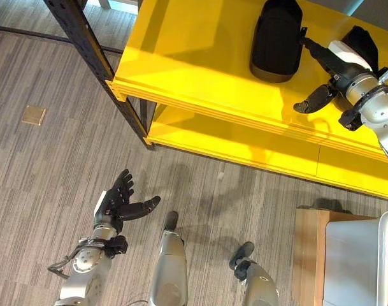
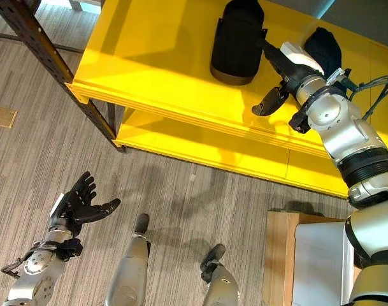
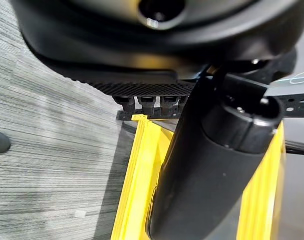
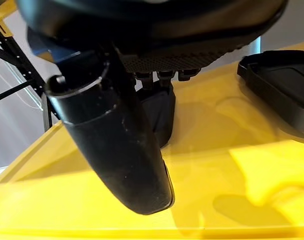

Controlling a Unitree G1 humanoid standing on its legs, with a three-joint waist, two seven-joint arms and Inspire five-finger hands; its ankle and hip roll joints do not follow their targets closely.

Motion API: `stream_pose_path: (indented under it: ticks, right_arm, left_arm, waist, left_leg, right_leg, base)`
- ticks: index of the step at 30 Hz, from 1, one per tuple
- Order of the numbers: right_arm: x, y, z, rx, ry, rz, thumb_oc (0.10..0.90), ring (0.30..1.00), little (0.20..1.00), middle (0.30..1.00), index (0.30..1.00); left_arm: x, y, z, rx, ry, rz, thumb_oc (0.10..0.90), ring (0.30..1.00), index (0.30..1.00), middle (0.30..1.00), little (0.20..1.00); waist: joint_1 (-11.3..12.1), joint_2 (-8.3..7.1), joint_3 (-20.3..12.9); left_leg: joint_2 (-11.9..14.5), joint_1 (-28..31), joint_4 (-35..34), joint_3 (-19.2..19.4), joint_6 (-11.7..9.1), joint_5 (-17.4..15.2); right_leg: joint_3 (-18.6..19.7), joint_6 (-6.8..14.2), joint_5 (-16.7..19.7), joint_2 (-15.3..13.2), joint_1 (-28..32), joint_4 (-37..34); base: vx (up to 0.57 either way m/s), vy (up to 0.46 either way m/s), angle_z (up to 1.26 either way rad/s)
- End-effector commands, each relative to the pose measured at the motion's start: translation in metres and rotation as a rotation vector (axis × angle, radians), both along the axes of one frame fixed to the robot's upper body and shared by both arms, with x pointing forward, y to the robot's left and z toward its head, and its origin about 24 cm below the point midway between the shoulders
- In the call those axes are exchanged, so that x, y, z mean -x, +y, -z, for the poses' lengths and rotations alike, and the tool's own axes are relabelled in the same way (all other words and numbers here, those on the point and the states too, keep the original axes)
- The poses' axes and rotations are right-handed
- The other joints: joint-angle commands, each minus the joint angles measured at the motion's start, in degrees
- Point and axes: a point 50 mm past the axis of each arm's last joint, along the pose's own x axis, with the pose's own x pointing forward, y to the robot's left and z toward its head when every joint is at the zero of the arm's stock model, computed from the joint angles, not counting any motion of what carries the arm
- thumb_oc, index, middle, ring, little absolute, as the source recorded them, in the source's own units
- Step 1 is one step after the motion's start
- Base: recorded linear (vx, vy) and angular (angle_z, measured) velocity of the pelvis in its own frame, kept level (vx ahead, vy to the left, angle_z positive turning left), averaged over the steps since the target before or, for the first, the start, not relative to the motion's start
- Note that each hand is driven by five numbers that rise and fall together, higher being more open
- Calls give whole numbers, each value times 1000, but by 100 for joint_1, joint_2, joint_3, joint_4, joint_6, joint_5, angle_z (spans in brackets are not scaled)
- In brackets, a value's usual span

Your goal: Move parts from the plastic box to the shelf.

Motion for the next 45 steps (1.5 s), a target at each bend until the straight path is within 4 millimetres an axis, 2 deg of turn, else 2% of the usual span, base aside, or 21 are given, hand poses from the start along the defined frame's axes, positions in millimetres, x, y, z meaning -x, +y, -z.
stream_pose_path:
  ticks: [1,12,18,38,45]
  right_arm:
    - [12,1,-71,-64,-248,5,900,1000,1000,1000,1000]
    - [6,-14,-67,-84,-221,96,900,1000,1000,1000,1000]
    - [4,-13,-69,-76,-225,114,900,1000,1000,1000,1000]
    - [8,6,-94,-5,-306,70,900,1000,1000,1000,1000]
    - [5,11,-93,12,-297,65,900,1000,1000,1000,1000]
  left_arm:
    - [-7,-1,-36,-14,-185,52,900,1000,1000,1000,1000]
    - [-9,-5,-37,-3,-197,51,900,1000,1000,1000,1000]
    - [-10,-3,-38,10,-210,33,900,1000,1000,1000,1000]
    - [-8,3,-39,3,-207,8,900,1000,1000,1000,1000]
    - [-8,3,-41,0,-217,13,900,1000,1000,1000,1000]
  waist:
    - [85,26,-113]
    - [160,140,4]
    - [208,164,45]
    - [142,1,56]
    - [170,-32,66]
  left_leg:
    - [-6,-161,-197,50,211,104]
    - [-67,-307,-160,7,238,108]
    - [-76,-358,-165,-15,247,122]
    - [-67,-366,-156,-20,241,83]
    - [-88,-411,-113,-47,255,59]
  right_leg:
    - [365,97,-531,164,717,526]
    - [388,78,-571,170,596,583]
    - [397,71,-602,194,560,580]
    - [423,72,-559,240,588,517]
    - [415,69,-550,261,586,501]
  base:
    - [0,0,0]
    - [0,0,0]
    - [0,0,0]
    - [0,0,0]
    - [0,0,0]
